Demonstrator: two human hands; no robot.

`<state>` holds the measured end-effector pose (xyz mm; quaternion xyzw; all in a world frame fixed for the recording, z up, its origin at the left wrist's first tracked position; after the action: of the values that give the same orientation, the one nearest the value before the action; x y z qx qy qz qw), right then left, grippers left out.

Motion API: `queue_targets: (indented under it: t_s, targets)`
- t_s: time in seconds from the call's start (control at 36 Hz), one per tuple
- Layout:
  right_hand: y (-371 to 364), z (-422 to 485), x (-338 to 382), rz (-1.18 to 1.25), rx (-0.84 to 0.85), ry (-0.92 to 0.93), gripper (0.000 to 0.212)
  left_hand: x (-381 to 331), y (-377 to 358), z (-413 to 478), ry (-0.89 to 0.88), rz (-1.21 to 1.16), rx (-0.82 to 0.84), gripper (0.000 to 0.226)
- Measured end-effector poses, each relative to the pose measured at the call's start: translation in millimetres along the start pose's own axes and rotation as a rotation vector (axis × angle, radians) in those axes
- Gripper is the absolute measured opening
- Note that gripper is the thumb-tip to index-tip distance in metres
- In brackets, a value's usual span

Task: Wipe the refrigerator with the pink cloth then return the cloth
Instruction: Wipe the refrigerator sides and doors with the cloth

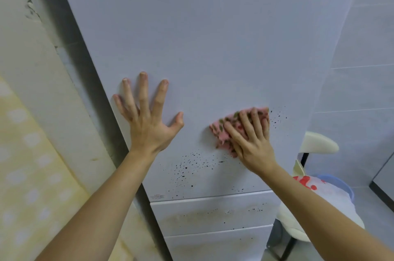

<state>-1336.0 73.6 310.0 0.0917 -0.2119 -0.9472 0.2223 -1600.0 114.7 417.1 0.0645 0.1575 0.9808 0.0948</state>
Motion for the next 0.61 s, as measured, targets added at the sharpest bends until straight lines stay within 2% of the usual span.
queue_targets:
  t_s: [0.08,0.14,0.19,0.25,0.36,0.5,0.56,0.61]
  targets:
    - [0.0,-14.1,-8.7,-0.029,0.080,0.067,0.049,-2.4,1.2,1.6,0.010,-0.002,0.003,0.083]
    - [5.3,-7.3,-12.3,-0.038,0.111,0.105,0.057,-3.8,1.8,2.0,0.021,-0.003,0.004,0.082]
    - [17.4,10.9,-18.2,-0.036,0.089,0.120,0.071,-9.4,2.1,2.2,0.006,0.011,0.004,0.082]
    - [37.9,42.5,-29.9,0.004,-0.006,0.038,0.076,-21.5,3.5,1.0,-0.042,0.015,-0.001,0.082]
    - [70.7,103.0,-48.4,0.105,-0.169,-0.141,0.052,-47.6,6.7,4.1,-0.084,-0.008,-0.021,0.083]
    - [63.4,91.6,-44.0,0.099,-0.307,-0.180,0.047,-65.1,2.8,7.8,-0.067,-0.004,-0.003,0.083]
    - [50.5,65.3,-42.2,0.082,-0.281,-0.165,0.051,-65.8,2.4,7.5,-0.060,-0.011,-0.004,0.082]
    - [36.8,26.0,-42.3,0.041,-0.186,-0.105,0.059,-64.9,2.1,7.1,-0.061,-0.015,-0.009,0.081]
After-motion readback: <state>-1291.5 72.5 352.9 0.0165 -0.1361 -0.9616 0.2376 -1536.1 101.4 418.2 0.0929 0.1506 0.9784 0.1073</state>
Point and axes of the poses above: each hand's wrist, its own z-axis towards the middle knuckle, its own y-axis out of the back of the hand, x = y × z, the point moved 7 cm from there along z, towards the middle knuckle, and after that the axes turned 13 degrees about z, right-handed, at the moved point
